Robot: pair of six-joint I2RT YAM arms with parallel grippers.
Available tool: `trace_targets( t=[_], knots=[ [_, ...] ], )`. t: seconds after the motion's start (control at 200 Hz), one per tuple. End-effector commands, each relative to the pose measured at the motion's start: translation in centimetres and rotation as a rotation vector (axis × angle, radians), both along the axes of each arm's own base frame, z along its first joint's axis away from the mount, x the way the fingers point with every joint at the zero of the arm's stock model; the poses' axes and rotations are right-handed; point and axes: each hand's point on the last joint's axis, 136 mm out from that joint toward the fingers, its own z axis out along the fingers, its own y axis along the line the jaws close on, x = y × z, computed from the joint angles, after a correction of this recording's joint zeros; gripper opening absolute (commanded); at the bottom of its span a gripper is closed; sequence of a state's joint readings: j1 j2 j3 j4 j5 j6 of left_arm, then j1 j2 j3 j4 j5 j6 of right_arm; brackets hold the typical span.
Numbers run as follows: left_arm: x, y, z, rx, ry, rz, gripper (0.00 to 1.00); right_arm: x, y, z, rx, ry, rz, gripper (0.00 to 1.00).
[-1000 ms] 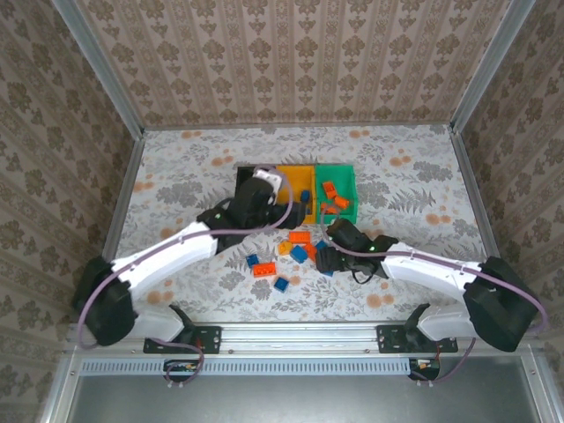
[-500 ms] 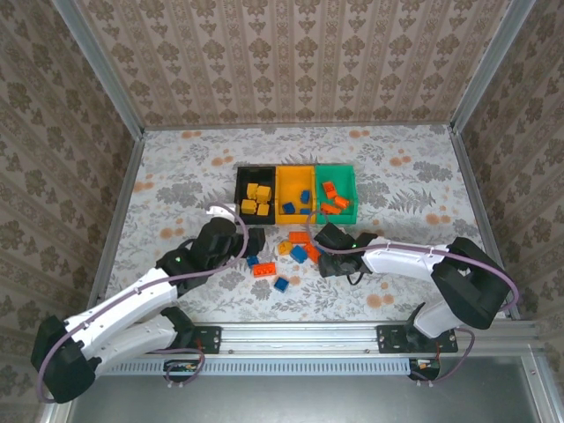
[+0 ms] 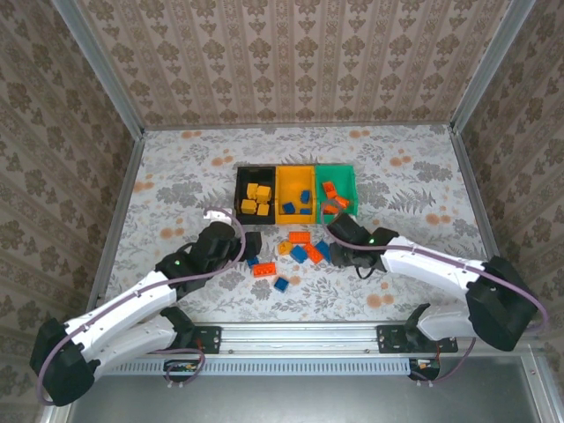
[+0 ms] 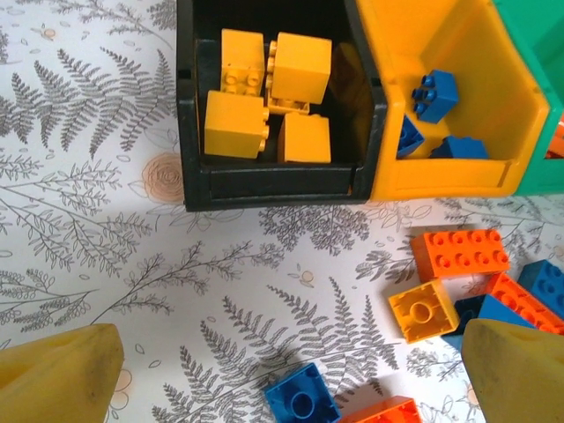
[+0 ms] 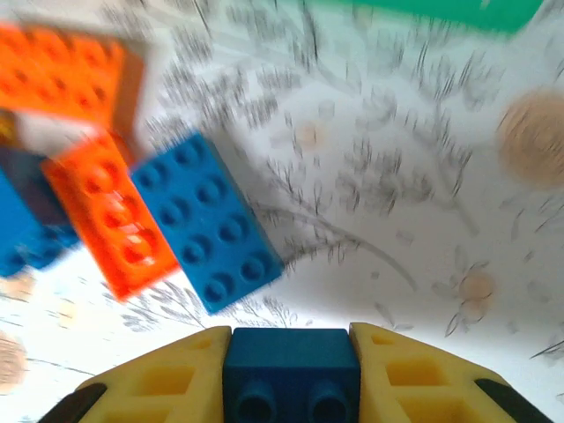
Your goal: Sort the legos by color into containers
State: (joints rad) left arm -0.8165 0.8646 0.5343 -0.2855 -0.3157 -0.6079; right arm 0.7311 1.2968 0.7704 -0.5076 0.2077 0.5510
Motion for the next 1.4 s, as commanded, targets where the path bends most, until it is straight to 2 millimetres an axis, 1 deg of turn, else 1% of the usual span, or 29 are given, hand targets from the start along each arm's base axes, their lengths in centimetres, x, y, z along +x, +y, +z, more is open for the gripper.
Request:
trace_targets(
  t=[0.0,0.085,0.11,0.165,0.245,0.325,0.36,0.395,0.41,0.415,0.42,0.475,0.565,0.63,0.715,0.795,0.86,0.93,1.01,1.055,1.16,1.265,1.37,1.395],
  knots=[
    [-0.5,0.9,-1.2,0.016,0.026,0.022,1.0,2.8,1.4,4.7,0.013,-0.111,0.046,0.28],
    [-0.9,0.9,-1.7,0.015,0.044,0.012,1.0,5.4,4.0,7.0,0.046,-0.162,0.081,0.28],
    [-1.0,0.9,-1.9,0.016,0.049,0.009,1.0,6.2,4.8,7.0,0.047,-0.163,0.091,0.28],
    [-1.2,0.9,-2.1,0.016,0.057,0.004,1.0,8.2,6.6,7.8,0.058,-0.185,0.103,0.28],
    [-1.5,0.9,-2.3,0.014,0.072,-0.006,1.0,11.1,8.7,7.9,0.06,-0.197,0.109,0.29],
    [-1.8,0.9,-2.7,0.014,0.085,-0.011,1.0,13.8,10.4,7.4,0.054,-0.201,0.102,0.29],
    [-1.9,0.9,-2.7,0.013,0.089,-0.014,1.0,14.8,10.9,6.8,0.044,-0.194,0.095,0.29],
    [-2.0,0.9,-2.9,0.012,0.093,-0.016,1.0,15.8,11.1,6.3,0.031,-0.188,0.083,0.29],
    [-2.1,0.9,-2.9,0.011,0.095,-0.019,1.0,16.2,11.2,6.4,0.031,-0.191,0.079,0.29],
    [-2.1,0.9,-2.9,0.011,0.096,-0.02,1.0,16.3,11.2,6.0,0.024,-0.183,0.078,0.29],
    [-2.1,0.9,-2.9,0.01,0.097,-0.02,1.0,16.4,11.2,6.3,0.028,-0.188,0.076,0.29],
    [-2.3,0.9,-3.1,0.014,0.103,-0.028,1.0,17.6,11.4,5.3,0.009,-0.174,0.061,0.3],
    [-2.6,0.7,-3.3,0.022,0.117,-0.048,1.0,18.8,11.4,3.8,-0.014,-0.153,0.04,0.32],
    [-2.7,0.6,-3.4,0.029,0.126,-0.066,1.0,19.3,11.5,2.9,-0.018,-0.136,0.03,0.38],
    [-3.0,0.3,-3.6,0.044,0.142,-0.093,1.0,19.6,11.8,2.6,-0.008,-0.134,0.03,0.48],
    [-3.2,-0.3,-3.9,0.059,0.169,-0.132,1.0,19.7,12.2,3.1,0.013,-0.147,0.032,0.61],
    [-3.4,-0.8,-4.2,0.078,0.193,-0.158,1.0,19.8,12.4,4.0,0.033,-0.162,0.034,0.66],
    [-3.4,-1.2,-5.0,0.112,0.228,-0.176,0.99,19.6,12.4,5.0,0.053,-0.18,0.037,0.69],
    [-3.4,-1.4,-6.3,0.15,0.283,-0.177,0.95,19.2,12.3,6.0,0.073,-0.199,0.04,0.7],
    [-3.3,-2.0,-6.8,0.146,0.305,-0.187,0.93,18.8,12.2,6.5,0.086,-0.207,0.044,0.71],
    [-3.0,-2.9,-8.0,0.13,0.349,-0.176,0.92,17.9,11.8,7.3,0.108,-0.219,0.046,0.71],
    [-2.3,-3.0,-8.7,0.12,0.366,-0.141,0.92,16.9,11.4,7.9,0.127,-0.231,0.053,0.71],
    [-1.5,-3.1,-8.9,0.113,0.366,-0.12,0.87,16.0,10.8,8.6,0.142,-0.247,0.053,0.71],
    [-1.3,-3.1,-9.0,0.113,0.365,-0.114,0.84,15.8,10.7,8.7,0.144,-0.251,0.054,0.71]
  ],
)
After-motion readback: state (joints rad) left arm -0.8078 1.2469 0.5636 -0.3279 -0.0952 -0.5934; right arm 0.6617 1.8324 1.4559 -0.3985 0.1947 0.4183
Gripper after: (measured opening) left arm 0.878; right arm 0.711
